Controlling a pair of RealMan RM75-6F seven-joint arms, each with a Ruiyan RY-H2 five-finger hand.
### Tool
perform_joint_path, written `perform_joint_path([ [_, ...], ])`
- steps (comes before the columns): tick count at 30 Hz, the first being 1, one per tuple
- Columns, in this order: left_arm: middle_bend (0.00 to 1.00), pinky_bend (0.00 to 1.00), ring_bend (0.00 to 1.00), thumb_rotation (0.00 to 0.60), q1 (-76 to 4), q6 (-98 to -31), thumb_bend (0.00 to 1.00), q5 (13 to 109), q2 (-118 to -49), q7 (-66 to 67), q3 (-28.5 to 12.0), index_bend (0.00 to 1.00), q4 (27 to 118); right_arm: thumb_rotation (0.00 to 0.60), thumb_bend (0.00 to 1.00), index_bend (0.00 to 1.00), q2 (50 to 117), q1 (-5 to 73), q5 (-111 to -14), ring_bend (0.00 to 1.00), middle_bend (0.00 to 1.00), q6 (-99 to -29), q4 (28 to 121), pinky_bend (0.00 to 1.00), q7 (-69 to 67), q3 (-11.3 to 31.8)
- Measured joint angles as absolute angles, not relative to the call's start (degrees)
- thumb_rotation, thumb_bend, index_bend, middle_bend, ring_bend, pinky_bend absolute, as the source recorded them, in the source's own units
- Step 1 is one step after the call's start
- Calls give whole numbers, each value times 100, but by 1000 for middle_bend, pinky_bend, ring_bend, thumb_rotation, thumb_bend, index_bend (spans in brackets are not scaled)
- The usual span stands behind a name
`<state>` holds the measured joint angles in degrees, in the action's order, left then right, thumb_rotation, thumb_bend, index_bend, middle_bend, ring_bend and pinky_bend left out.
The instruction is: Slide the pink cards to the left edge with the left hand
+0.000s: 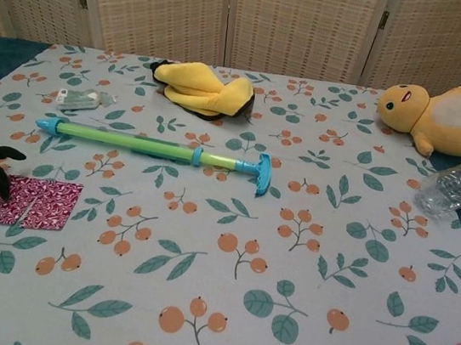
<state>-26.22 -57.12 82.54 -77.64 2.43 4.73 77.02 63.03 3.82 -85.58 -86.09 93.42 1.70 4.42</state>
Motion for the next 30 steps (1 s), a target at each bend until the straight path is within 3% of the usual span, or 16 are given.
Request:
perform_joint_path([
  [13, 0, 0, 0, 121, -2710, -5682, 122, 8306, -7763, 654, 376, 338, 8146, 600, 330, 1, 6323, 366, -8530, 6, 2, -8597, 9256, 0, 72, 437],
  [30, 0, 0, 0, 122, -2701, -5422, 122, 7940, -7952, 741, 298, 340, 7838, 600, 329, 1, 6336, 365, -8538, 2, 2, -8594, 9230, 0, 49, 440],
])
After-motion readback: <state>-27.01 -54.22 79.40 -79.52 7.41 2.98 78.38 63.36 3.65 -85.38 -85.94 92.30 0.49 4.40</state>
